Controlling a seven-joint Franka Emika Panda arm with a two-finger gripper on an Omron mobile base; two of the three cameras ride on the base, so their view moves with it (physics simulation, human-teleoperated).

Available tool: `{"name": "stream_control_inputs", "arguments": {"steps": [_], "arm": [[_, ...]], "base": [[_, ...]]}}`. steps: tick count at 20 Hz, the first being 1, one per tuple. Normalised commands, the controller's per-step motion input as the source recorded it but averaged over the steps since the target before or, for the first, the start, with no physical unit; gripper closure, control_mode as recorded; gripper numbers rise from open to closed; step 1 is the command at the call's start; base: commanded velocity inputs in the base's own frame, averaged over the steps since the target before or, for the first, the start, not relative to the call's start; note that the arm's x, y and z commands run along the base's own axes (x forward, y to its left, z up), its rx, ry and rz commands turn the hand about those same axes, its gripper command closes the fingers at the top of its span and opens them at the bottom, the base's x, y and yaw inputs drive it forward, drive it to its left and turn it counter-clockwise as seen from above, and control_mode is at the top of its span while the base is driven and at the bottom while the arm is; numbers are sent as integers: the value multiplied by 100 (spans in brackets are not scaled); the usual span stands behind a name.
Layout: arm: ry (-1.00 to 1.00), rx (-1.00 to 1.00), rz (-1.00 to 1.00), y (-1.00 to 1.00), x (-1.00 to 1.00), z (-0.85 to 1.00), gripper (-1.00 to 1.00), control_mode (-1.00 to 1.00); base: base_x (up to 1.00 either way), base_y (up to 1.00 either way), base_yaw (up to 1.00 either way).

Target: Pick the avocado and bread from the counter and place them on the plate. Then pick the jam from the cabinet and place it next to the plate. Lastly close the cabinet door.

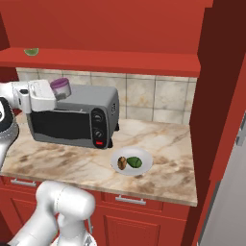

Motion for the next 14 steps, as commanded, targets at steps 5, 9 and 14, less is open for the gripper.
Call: {"name": "stream_control_inputs", "arguments": {"steps": [5, 9, 14], "arm": [[0, 0, -7, 0, -23, -28, 100, -100], [0, 0, 0, 0, -10, -34, 100, -100], [3, 0, 0, 0, 0, -41, 100, -100]], "base": [[0, 0, 0], [0, 0, 0], [0, 0, 0]]}}
